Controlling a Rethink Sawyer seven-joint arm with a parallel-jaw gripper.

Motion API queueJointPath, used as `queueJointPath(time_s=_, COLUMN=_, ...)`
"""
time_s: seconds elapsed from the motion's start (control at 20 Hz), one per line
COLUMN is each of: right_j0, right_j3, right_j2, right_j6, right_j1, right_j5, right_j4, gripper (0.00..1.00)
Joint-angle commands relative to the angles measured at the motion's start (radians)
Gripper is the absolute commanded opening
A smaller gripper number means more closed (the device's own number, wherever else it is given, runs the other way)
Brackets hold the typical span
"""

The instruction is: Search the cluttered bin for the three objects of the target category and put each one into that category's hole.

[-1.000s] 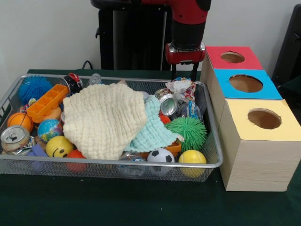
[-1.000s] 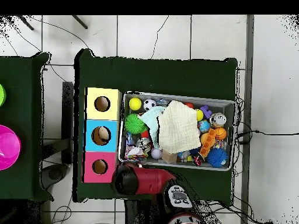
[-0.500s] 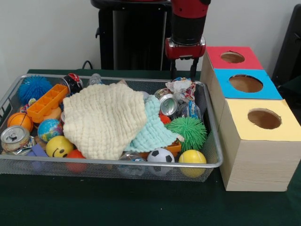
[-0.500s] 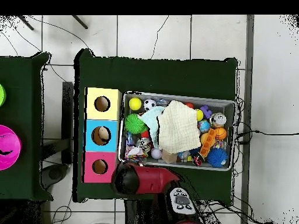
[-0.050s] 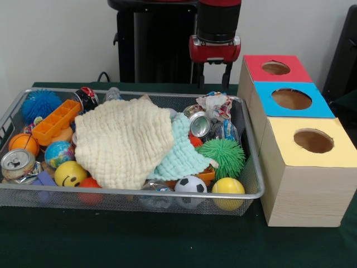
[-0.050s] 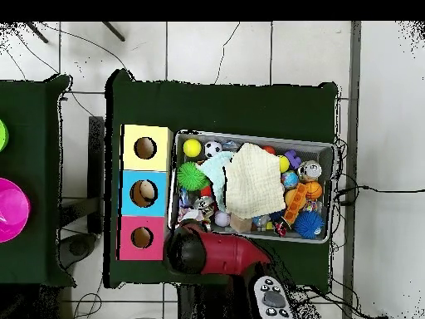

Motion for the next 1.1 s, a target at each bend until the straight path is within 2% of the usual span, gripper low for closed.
queueJointPath(time_s=0.05, right_j0=-0.033, right_j3=-0.094, right_j2=0.061, right_j6=0.146, right_j1=-0.044, right_j5=0.127, right_j4=0.072, gripper=1.0)
queueJointPath(time_s=0.25, right_j0=-0.025, right_j3=-0.106, right_j2=0.055, right_j6=0.157, right_j1=-0.016, right_j5=0.09, right_j4=0.078, gripper=1.0)
queueJointPath(time_s=0.7, right_j0=0.008, right_j3=-0.151, right_j2=0.044, right_j6=0.193, right_j1=0.111, right_j5=-0.069, right_j4=0.087, gripper=1.0)
queueJointPath(time_s=1.1, right_j0=0.012, right_j3=-0.167, right_j2=0.047, right_j6=0.205, right_j1=0.161, right_j5=-0.142, right_j4=0.086, gripper=1.0)
